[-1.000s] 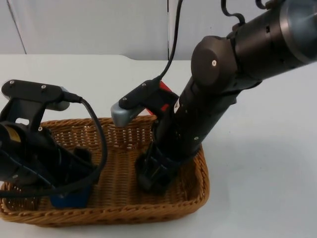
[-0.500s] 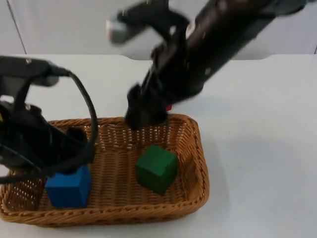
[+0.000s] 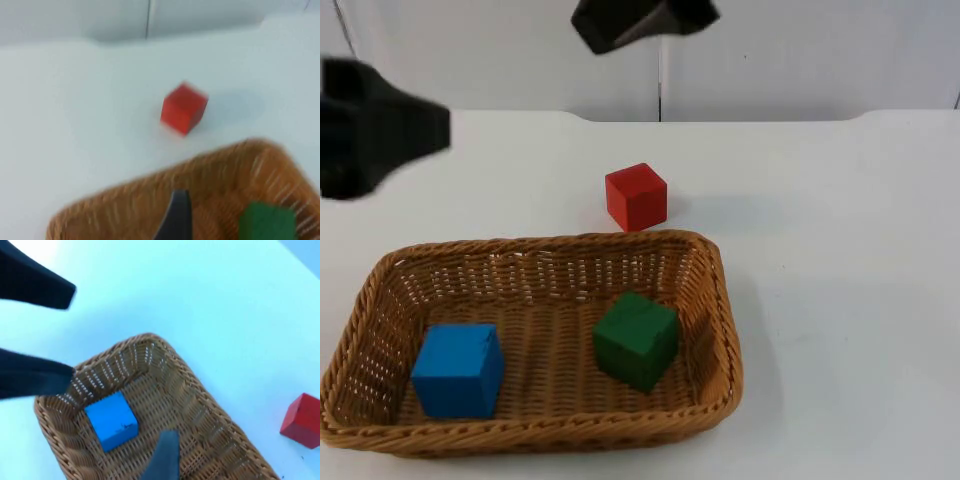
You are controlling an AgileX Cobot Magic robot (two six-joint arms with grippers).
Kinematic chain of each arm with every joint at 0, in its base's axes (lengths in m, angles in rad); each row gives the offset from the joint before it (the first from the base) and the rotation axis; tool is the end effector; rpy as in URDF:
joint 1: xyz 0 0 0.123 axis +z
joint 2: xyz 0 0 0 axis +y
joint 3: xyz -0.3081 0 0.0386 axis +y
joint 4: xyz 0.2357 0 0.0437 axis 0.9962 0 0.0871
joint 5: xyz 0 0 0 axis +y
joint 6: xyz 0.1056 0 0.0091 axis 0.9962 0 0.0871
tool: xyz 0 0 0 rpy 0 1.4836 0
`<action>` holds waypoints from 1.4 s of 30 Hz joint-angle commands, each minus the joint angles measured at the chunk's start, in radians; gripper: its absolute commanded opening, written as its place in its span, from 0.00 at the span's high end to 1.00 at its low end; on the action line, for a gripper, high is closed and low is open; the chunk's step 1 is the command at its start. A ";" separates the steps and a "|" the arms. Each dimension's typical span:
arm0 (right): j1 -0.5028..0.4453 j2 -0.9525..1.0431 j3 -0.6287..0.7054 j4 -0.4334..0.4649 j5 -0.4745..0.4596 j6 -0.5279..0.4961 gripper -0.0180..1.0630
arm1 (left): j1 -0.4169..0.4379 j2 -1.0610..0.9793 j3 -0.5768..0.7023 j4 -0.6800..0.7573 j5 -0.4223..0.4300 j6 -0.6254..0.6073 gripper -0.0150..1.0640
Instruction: Pick up one cube with each hand and place exactly two cubes into the same basket, leaving the remaining cube outside.
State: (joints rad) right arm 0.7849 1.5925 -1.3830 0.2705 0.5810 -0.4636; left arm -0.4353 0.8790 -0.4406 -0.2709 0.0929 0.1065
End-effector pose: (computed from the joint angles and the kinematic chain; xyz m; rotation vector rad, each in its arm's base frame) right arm 0.2479 0.2696 0.3574 -1.1874 1.9574 0.4560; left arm 0.1448 -0.0703 0.2791 0.2918 2.0139 -0.4045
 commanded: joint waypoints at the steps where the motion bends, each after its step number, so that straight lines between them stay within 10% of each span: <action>1: 0.005 -0.026 0.004 -0.001 0.009 0.007 0.29 | -0.005 -0.061 -0.004 0.006 0.025 -0.007 0.31; 24: 0.005 -0.294 0.186 0.002 0.024 0.089 0.29 | -0.005 -0.334 -0.118 0.051 0.405 -0.001 0.31; 42: 0.005 -0.640 0.415 -0.007 -0.001 0.109 0.29 | -0.005 -0.518 -0.175 0.065 0.495 0.016 0.31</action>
State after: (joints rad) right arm 0.7849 0.9798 -0.9817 0.2677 0.5952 -0.3585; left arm -0.4353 0.3811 -0.6089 -0.2142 0.5769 0.1205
